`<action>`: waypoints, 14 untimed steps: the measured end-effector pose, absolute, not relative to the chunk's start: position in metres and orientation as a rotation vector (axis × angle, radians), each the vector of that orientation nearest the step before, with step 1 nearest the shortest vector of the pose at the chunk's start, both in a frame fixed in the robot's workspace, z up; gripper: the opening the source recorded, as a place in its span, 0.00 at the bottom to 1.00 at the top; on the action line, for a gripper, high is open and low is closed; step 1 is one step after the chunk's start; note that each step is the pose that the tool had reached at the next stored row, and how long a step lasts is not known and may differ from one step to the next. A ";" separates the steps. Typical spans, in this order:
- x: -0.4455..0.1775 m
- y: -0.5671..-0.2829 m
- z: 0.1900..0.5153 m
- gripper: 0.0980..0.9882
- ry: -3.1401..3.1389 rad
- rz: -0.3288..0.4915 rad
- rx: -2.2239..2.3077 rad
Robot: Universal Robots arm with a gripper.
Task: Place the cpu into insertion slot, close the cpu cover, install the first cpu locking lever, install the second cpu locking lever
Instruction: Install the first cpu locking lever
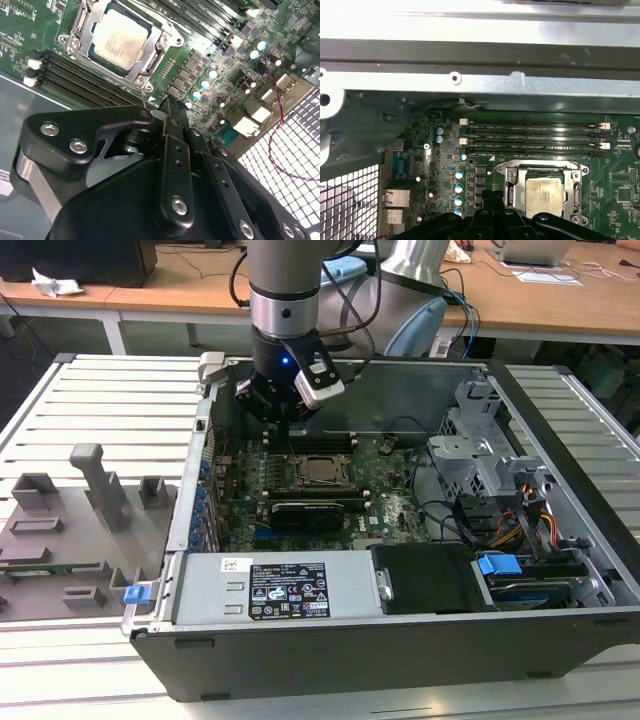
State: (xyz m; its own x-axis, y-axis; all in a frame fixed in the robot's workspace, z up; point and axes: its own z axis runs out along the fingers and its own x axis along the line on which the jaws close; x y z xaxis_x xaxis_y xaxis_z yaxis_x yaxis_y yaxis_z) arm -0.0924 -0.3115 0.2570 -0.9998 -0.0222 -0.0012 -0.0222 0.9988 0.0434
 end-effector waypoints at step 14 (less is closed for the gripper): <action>-0.106 -0.311 0.257 0.01 3.140 0.068 -0.035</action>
State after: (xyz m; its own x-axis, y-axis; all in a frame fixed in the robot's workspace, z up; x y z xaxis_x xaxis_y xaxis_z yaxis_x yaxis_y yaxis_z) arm -0.1056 -0.3112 0.2570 -0.9997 -0.0225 -0.0012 -0.0226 0.9988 0.0434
